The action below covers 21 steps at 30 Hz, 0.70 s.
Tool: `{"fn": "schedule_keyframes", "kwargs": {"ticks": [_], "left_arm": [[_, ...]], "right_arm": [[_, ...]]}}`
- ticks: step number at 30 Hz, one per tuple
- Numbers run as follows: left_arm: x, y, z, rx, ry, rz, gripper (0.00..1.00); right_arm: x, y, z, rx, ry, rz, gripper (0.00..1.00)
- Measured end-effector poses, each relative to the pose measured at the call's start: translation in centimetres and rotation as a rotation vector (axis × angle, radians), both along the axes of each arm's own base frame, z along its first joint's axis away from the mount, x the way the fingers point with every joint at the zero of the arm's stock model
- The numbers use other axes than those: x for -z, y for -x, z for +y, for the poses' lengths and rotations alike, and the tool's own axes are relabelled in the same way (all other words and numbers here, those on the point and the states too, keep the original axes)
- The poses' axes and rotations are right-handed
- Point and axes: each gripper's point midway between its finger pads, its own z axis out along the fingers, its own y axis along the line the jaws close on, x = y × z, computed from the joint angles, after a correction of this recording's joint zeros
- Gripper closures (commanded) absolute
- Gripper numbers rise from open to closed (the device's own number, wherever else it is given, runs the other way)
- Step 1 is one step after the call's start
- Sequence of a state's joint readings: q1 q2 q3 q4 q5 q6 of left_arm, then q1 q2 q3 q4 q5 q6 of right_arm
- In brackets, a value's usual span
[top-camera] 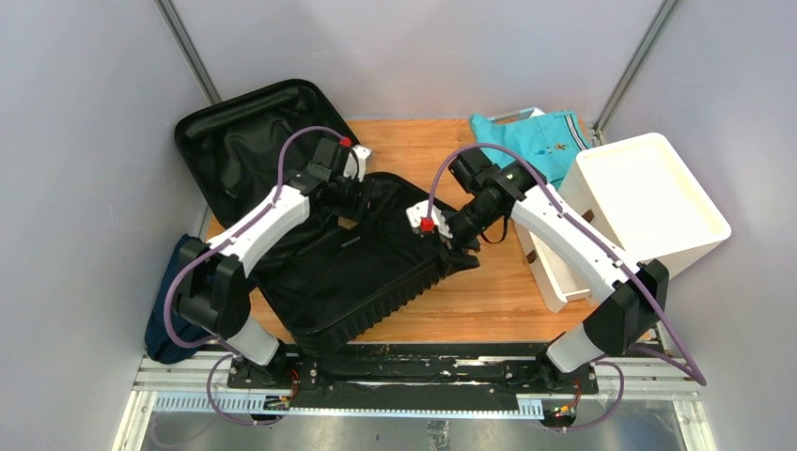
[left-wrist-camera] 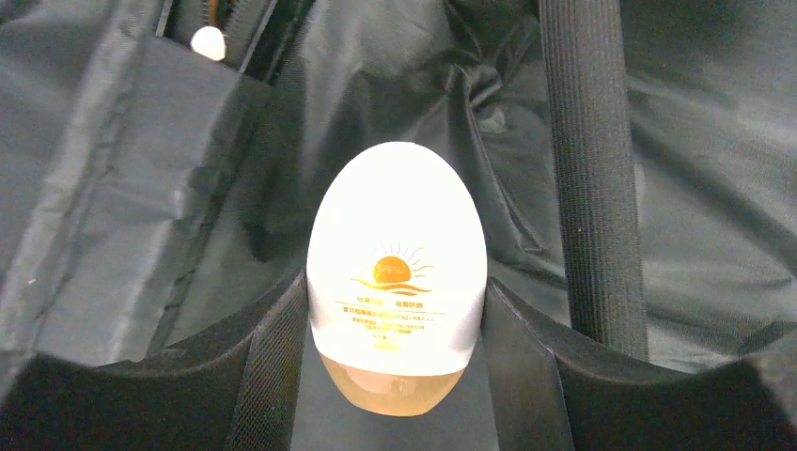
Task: Open, take out, and arrange the luggage
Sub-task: Pick up the personal item from the luggage.
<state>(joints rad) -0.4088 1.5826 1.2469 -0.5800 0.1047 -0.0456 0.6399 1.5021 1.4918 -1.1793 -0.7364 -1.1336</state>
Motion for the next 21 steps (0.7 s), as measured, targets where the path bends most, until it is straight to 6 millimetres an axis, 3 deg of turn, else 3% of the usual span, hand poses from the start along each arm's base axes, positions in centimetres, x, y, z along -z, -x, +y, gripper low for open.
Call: {"fn": "schedule_keyframes", "kwargs": {"ticks": [10,21], "left_arm": [[-3.8,-1.1,0.6,-0.081,0.056,-0.128,0.89],[-5.1,-0.9,0.5,-0.132,0.166,-0.157,0.89]], "right_arm": [[-4.5,-0.3,2.4,0.018,-0.132,0.043,0.26],[-7.0,-0.8,3.5,0.065,-0.249,0.162,0.25]]}}
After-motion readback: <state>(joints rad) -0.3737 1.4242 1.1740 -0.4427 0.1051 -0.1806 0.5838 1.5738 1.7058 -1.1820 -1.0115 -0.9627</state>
